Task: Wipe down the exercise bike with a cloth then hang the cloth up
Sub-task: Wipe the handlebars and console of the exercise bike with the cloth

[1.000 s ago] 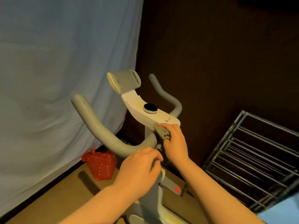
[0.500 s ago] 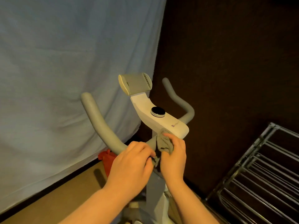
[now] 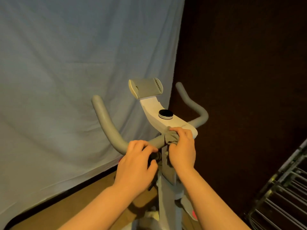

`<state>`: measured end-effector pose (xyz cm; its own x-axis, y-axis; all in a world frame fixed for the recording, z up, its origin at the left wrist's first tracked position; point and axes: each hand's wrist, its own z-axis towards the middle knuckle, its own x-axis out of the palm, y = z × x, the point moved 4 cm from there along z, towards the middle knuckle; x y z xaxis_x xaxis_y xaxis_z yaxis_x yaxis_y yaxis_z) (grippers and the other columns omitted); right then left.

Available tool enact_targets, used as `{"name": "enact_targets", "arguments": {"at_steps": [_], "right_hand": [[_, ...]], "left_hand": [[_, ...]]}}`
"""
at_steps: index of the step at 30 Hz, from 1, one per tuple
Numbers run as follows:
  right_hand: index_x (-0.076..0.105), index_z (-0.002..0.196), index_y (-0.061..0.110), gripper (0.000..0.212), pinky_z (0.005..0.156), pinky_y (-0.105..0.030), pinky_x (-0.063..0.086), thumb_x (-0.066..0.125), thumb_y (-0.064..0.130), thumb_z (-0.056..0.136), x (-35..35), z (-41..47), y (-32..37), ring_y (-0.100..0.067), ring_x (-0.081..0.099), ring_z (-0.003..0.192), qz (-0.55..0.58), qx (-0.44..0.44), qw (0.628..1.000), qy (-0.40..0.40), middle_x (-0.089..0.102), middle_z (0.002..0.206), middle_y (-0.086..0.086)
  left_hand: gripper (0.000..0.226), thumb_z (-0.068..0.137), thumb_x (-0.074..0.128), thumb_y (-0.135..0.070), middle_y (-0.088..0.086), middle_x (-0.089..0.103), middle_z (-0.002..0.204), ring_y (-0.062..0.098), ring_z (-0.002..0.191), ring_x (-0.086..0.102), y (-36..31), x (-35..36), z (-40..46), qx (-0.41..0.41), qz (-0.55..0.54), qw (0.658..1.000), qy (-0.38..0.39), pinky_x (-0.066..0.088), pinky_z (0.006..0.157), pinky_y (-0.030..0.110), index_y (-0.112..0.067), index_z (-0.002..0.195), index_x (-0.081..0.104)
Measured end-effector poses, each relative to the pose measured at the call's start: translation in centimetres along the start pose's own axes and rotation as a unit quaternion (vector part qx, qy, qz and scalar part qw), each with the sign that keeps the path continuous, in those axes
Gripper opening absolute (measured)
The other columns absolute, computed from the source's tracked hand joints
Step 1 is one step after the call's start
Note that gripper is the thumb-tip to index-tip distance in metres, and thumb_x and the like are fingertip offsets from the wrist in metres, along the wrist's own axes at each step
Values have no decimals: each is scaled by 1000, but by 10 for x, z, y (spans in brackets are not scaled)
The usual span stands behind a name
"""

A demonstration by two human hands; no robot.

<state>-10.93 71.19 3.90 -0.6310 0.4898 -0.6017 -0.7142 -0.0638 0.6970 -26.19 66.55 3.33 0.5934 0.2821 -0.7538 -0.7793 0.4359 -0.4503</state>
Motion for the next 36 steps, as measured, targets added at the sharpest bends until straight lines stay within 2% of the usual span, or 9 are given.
{"name": "enact_targets", "arguments": {"at_steps": [5,9,13,17,22,27,31,33,36], "right_hand": [[62,116,30,43,74,-39,51,62,5,80,13,-18,13,-16,39,112,-80,-146,985,33,43,122,4],[53,123,33,51,78,-41,52,55,2,82,-1,12,2,-17,44,117,-47,-59,996,47,48,123,7],[48,134,32,57,84,-37,47,61,9,83,7,-6,17,-13,39,122,-59,-118,990,55,52,125,12],[54,125,30,43,83,-38,45,56,11,87,-6,27,4,-17,46,120,-53,-52,996,39,56,122,7],[58,114,31,46,78,-39,48,59,3,77,10,-5,21,-12,40,112,-54,-149,982,98,52,114,12],[59,112,26,46,81,-38,46,50,-3,78,0,33,8,-20,44,112,-94,-74,990,73,55,112,3],[60,108,24,44,84,-37,43,52,-5,75,14,7,29,-15,39,106,-93,-177,969,145,51,110,7],[62,109,23,45,89,-39,42,48,-6,77,11,30,29,-18,41,108,-120,-143,967,172,53,112,4],[60,115,21,43,88,-41,44,49,-2,81,9,34,28,-23,44,112,-128,-72,982,116,54,115,-1]], "left_hand": [[19,92,49,-28,-18,46,105,1,104,40,-17,2,10,-9,-26,1000,-8,38,71,21,-32,110,55],[19,93,49,-26,-17,54,106,0,105,44,-22,9,4,-11,-41,999,9,39,86,22,-31,109,58],[4,91,50,-27,-14,52,89,3,87,47,-21,13,-1,-33,-59,997,29,38,70,26,-27,87,51],[20,93,48,-35,-18,57,111,0,105,48,-15,1,2,-15,-25,999,24,36,78,21,-34,111,58],[15,91,51,-33,-15,58,103,4,99,53,-7,-6,7,-14,-39,998,51,41,75,24,-32,103,60],[18,91,49,-35,-15,59,106,2,100,50,-7,-4,8,9,-21,999,46,39,77,22,-34,105,61],[17,92,47,-37,-14,58,102,4,98,49,-5,-5,7,24,-25,998,59,39,76,25,-33,104,59],[18,92,47,-36,-15,59,101,3,96,50,-4,-6,5,40,-33,996,71,41,78,26,-34,105,59],[17,93,47,-38,-15,58,99,2,95,49,1,-5,0,57,-55,992,100,40,77,23,-35,105,59]]}}
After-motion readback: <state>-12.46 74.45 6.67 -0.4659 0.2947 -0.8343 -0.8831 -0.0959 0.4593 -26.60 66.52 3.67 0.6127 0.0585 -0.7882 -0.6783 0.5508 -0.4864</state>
